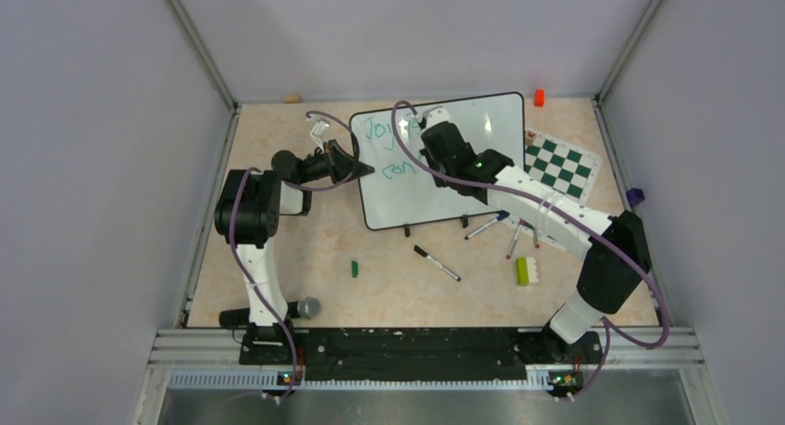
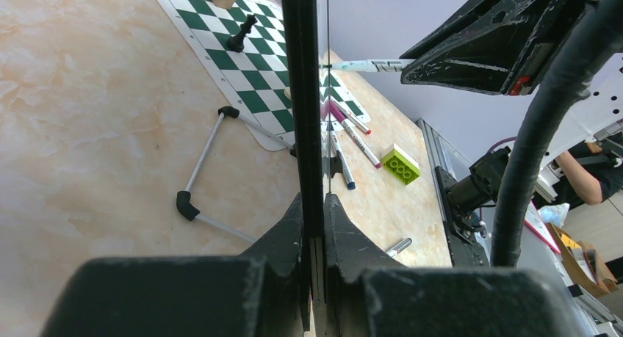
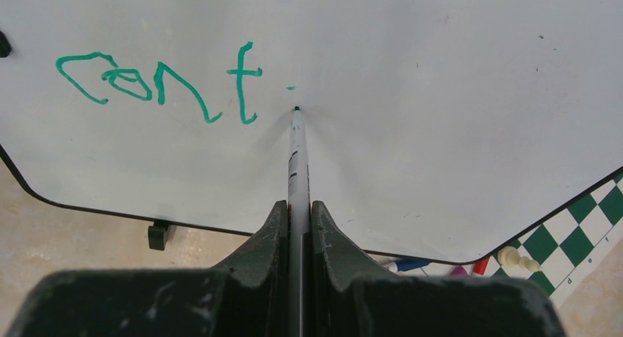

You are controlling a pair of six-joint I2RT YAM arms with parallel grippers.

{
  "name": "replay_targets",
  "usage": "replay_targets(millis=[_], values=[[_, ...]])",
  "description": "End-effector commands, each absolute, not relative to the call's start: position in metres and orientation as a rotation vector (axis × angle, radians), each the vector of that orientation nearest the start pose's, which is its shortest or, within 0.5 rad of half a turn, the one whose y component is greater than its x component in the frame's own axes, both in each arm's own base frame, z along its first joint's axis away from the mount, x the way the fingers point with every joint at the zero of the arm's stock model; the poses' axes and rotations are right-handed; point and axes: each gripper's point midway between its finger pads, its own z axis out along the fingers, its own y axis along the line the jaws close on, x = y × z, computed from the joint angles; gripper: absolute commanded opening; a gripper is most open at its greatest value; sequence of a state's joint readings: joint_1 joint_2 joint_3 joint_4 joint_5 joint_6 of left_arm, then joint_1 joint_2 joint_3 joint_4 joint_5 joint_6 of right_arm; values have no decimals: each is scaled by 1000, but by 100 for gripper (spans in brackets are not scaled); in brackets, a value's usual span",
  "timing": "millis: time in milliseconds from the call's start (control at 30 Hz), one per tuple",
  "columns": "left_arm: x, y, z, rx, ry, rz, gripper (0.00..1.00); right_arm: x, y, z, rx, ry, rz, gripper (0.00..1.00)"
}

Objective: Write a sentence on the whiteboard

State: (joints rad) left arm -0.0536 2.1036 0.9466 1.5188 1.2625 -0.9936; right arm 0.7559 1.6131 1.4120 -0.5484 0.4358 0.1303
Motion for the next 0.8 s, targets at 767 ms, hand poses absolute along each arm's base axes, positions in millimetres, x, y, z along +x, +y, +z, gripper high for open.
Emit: replay_targets(millis=[767], values=[[356,-211,134,918,1496,-1554,0,381,255,215,-448,2130,-13,0]])
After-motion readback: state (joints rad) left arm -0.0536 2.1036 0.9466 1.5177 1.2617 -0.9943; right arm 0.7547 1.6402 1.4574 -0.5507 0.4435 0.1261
